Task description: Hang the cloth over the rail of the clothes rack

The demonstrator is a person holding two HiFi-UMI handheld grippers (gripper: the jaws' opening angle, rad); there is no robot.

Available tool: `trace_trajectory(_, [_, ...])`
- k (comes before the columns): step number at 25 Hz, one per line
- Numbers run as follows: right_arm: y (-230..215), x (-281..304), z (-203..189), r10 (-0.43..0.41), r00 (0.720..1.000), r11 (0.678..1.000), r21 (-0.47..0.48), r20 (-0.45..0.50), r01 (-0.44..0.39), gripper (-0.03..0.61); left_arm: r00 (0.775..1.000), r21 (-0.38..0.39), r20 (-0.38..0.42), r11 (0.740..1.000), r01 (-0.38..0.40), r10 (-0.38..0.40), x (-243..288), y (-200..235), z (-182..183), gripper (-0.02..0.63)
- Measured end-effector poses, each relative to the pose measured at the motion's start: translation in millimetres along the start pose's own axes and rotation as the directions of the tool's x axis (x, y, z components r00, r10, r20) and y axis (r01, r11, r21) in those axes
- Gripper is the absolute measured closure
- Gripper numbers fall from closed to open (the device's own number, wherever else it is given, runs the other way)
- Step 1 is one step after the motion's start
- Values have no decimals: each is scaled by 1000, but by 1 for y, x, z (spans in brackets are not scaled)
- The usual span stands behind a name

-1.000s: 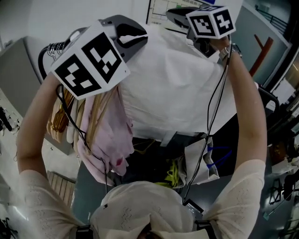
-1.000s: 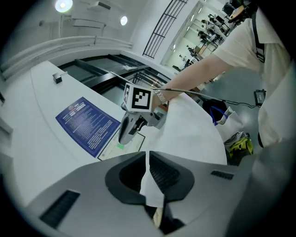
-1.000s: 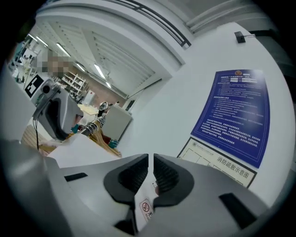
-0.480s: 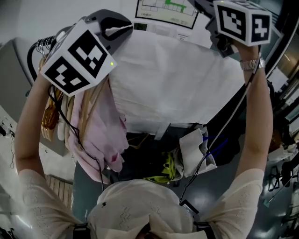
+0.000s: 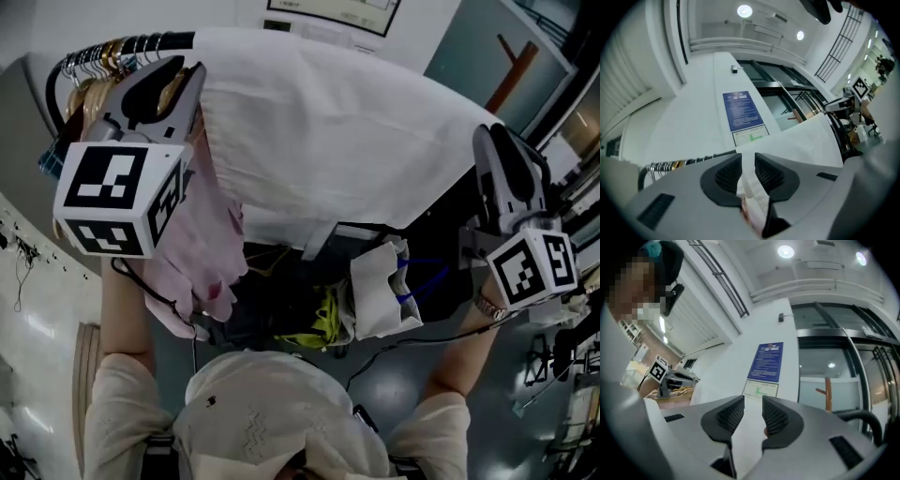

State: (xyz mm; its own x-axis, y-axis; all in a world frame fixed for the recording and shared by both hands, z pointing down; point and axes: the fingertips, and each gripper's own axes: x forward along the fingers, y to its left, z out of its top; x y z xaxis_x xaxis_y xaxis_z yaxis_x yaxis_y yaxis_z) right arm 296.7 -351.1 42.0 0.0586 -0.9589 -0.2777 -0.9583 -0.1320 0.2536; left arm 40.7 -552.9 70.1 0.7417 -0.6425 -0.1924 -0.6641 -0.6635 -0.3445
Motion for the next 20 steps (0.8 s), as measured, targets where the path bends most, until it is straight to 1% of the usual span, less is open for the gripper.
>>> trace_trajectory(2, [-22, -15, -19, -53, 999, 995, 82, -2, 53, 472, 999, -81, -41, 997, -2, -1, 5, -1, -14, 541])
trace_trajectory(4, [-38, -24, -35, -84, 996, 987, 136, -25, 87, 471, 998, -154, -65, 988, -4, -6, 11, 2, -22, 541])
trace_trajectory(5, [-45, -27, -41, -102, 994, 983, 152, -40, 107, 471, 997, -176, -73, 984, -17, 4, 14, 6, -25, 541])
trace_trajectory(7, [-56, -30, -49, -131, 989, 976, 169, -60, 140, 471, 995, -196, -93, 980, -45, 27, 18, 16, -28, 541])
trace_trajectory(8, [-59, -31, -51, -137, 988, 974, 173, -64, 146, 472, 994, -204, -103, 978, -46, 26, 19, 19, -29, 541])
trace_trajectory(10, [-60, -31, -49, -122, 991, 976, 176, -63, 131, 472, 994, -233, -109, 972, -16, -10, 24, 17, -30, 541])
trace_trajectory(13, [-58, -27, -43, -82, 996, 978, 188, -43, 88, 472, 991, -288, -86, 955, 72, -100, 31, 2, -27, 541])
trace_trajectory(14, [-59, -25, -44, -83, 996, 976, 197, -37, 89, 472, 991, -299, -75, 951, 86, -113, 32, -1, -26, 541])
trace_trajectory(16, [-61, -20, -49, -92, 995, 974, 203, -44, 99, 472, 993, -298, -61, 951, 80, -103, 32, 0, -25, 543])
trace_trajectory(17, [-62, -16, -52, -95, 994, 974, 203, -55, 104, 472, 994, -292, -62, 954, 66, -88, 30, 3, -26, 558])
trace_trajectory(18, [-64, -14, -55, -103, 993, 973, 201, -65, 114, 472, 995, -285, -64, 957, 51, -72, 28, 5, -26, 593])
trace_trajectory(20, [-69, -11, -57, -127, 989, 971, 196, -72, 139, 472, 997, -274, -63, 961, 32, -51, 23, 10, -25, 600])
